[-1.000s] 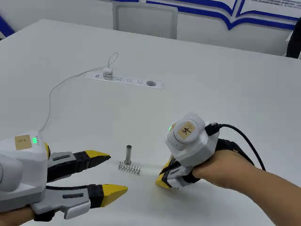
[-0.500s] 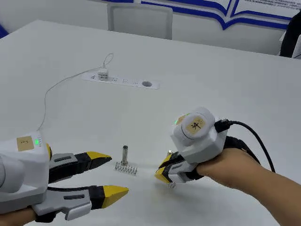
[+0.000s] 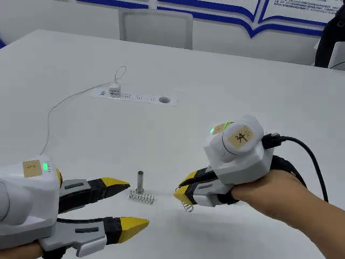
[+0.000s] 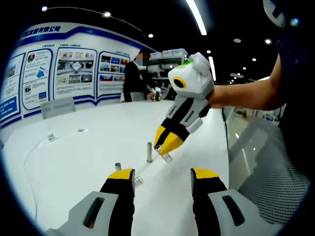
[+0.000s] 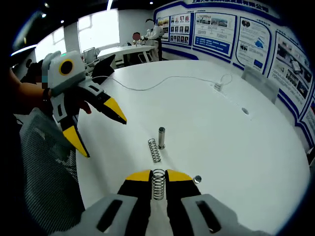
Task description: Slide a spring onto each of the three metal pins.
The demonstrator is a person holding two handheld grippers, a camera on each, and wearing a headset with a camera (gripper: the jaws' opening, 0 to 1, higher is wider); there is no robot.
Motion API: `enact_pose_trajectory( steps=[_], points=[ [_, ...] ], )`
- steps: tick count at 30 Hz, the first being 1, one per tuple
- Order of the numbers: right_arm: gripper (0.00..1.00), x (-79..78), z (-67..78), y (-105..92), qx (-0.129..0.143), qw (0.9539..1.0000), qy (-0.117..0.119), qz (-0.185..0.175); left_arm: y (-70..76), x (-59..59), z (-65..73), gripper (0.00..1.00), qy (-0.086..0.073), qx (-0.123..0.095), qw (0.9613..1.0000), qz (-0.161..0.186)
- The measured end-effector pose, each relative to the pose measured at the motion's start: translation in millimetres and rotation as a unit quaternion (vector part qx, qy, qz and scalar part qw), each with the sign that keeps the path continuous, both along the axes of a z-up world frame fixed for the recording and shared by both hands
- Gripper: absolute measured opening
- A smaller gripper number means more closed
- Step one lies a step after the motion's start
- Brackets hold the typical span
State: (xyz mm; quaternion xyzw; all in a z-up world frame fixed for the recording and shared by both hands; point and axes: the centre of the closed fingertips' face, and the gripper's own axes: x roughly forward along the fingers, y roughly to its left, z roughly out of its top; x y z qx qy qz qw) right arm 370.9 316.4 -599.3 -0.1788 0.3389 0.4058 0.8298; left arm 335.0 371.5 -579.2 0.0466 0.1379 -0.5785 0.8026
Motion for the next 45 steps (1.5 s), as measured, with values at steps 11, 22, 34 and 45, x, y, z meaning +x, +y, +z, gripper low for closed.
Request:
enact_pose_trajectory(
  steps=[11, 22, 34, 45],
  points=[
    [0.12, -11.3, 51.2, 38.4, 0.078, 0.9963, -0.025, 0.022, -18.3, -0.2, 4.3, 0.45, 0.009, -0.012, 0.9998, -0.016],
    [0.12, -24.9, 68.0, 60.5, 0.11, 0.9923, -0.033, 0.048, -30.3, -2.7, 11.1, 0.36, 0.018, -0.025, 0.9991, -0.03],
    [0.12, -32.6, 66.7, 64.5, 0.109, 0.9916, -0.033, 0.062, -33.2, -5.8, 15.0, 0.17, 0.019, -0.033, 0.9982, -0.046],
    [0.11, -33.4, 68.2, 58.4, 0.106, 0.9918, -0.038, 0.06, -30.8, -4.3, 14.0, 0.12, 0.017, -0.03, 0.9984, -0.045]
  ],
)
